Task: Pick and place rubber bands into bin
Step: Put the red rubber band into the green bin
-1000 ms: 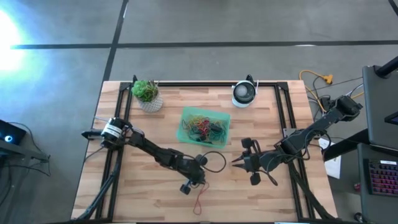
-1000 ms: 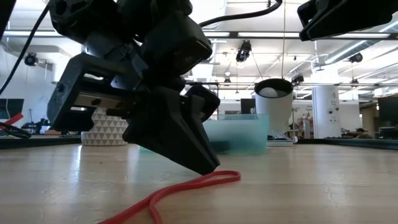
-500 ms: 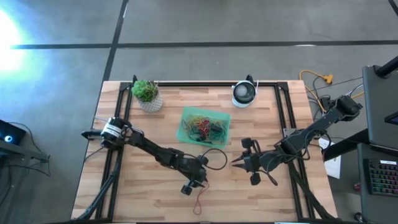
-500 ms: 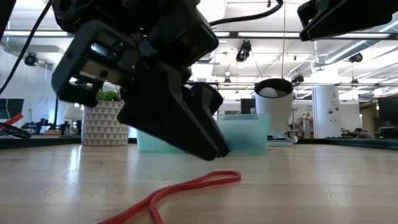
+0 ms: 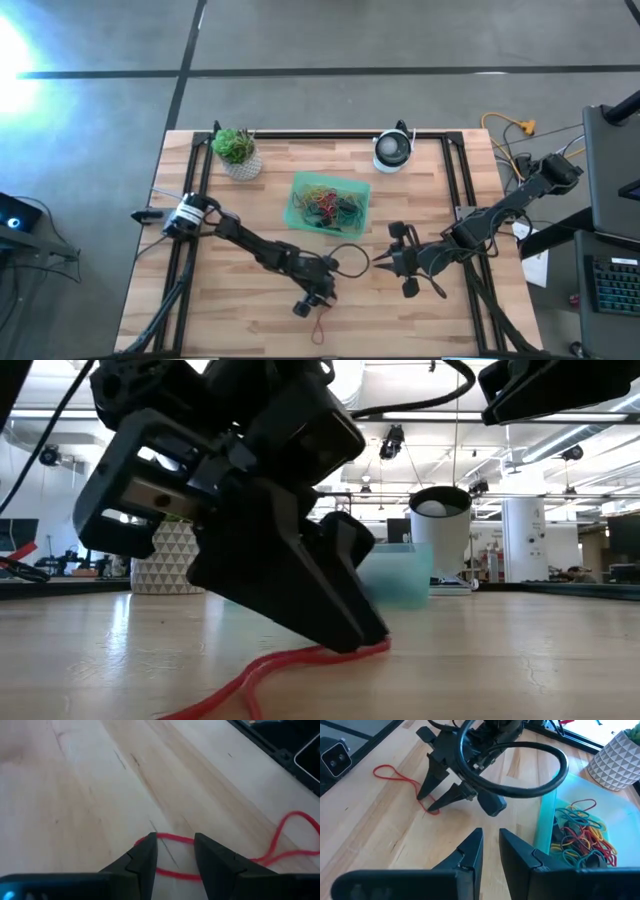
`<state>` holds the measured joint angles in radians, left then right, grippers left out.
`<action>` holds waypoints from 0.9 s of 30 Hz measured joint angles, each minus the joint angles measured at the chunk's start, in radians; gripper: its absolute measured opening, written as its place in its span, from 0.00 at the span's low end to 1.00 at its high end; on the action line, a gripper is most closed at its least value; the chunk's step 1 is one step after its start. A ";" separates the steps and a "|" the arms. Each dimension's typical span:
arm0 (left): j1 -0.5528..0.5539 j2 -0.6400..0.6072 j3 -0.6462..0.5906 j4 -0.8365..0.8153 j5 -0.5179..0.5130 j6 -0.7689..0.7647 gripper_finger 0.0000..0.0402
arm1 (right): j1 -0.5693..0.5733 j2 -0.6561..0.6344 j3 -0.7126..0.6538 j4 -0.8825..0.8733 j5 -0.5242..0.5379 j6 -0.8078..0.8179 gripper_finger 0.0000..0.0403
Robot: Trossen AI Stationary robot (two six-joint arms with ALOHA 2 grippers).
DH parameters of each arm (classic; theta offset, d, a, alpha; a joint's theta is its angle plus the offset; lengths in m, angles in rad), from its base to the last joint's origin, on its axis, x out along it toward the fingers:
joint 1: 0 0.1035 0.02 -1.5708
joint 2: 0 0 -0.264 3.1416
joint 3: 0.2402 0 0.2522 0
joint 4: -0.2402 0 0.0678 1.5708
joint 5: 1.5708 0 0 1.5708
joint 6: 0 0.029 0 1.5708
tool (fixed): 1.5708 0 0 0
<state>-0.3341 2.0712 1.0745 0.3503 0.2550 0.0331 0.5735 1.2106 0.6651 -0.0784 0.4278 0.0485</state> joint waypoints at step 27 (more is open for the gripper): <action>0.011 0.089 0.064 0.147 0.024 0.085 0.30 | 0.000 0.000 0.000 0.001 0.000 0.001 0.14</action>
<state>-0.3228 2.1605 1.1385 0.4977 0.2794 0.1176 0.5735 1.2110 0.6647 -0.0776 0.4278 0.0499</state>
